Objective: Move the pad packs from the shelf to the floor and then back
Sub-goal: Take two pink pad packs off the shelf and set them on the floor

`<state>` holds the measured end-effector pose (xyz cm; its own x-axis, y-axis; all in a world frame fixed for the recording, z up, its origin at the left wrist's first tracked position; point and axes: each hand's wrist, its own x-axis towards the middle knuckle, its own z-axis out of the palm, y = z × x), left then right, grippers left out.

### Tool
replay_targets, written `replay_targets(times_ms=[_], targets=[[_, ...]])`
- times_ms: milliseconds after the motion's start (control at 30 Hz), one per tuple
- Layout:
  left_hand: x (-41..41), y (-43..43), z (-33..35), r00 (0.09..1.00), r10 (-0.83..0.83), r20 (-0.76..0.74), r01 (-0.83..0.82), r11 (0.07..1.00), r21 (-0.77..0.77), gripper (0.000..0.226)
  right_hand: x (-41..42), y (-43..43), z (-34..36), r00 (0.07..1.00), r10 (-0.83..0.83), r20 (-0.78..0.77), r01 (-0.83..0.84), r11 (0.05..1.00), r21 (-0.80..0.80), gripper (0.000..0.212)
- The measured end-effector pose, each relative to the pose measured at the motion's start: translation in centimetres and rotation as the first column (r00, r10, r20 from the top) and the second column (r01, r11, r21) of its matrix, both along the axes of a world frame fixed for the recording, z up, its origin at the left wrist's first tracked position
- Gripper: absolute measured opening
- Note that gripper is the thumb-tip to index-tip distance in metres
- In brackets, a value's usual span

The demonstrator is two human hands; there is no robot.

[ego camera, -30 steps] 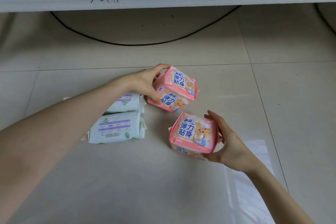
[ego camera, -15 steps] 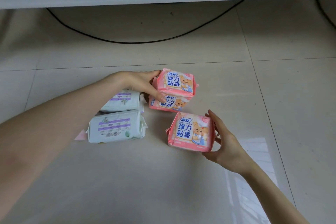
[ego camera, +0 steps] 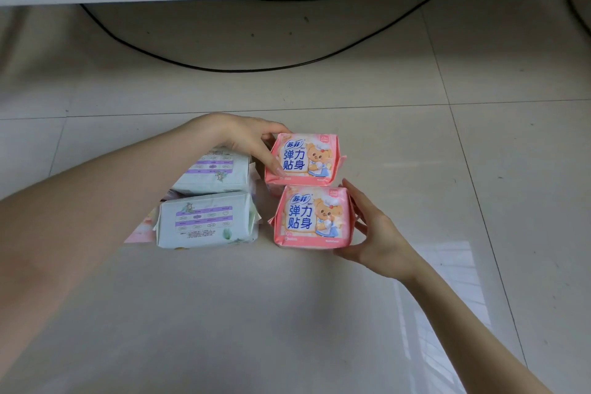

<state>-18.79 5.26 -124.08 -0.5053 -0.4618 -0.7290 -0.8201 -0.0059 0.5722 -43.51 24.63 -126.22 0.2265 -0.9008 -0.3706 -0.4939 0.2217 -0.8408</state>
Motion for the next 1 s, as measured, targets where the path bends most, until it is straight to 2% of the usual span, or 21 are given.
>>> replay_targets(times_ms=[400, 700, 867, 1000], targets=[[1.0, -0.2, 1.0, 0.997, 0.003, 0.075, -0.001, 1.0, -0.023, 0.066, 2.2, -1.7, 0.1, 0.998, 0.034, 0.05, -0.033, 0.999, -0.011, 0.101], [1.2, 0.3, 1.1, 0.999, 0.023, 0.048, -0.021, 0.999, -0.033, 0.068, 2.3, -1.7, -0.2, 0.998, 0.024, 0.061, -0.025, 1.0, 0.016, 0.099], [1.6, 1.5, 1.2, 0.993, 0.114, -0.002, -0.113, 0.982, -0.148, 0.062, 2.4, -1.5, 0.4, 0.999, 0.026, -0.033, -0.026, 1.0, -0.007, 0.095], [2.4, 3.7, 2.2, 0.979, 0.2, 0.045, -0.167, 0.906, -0.389, 0.074, 2.5, -1.0, 2.2, 0.98, 0.048, -0.191, -0.052, 0.998, -0.017, 0.095]])
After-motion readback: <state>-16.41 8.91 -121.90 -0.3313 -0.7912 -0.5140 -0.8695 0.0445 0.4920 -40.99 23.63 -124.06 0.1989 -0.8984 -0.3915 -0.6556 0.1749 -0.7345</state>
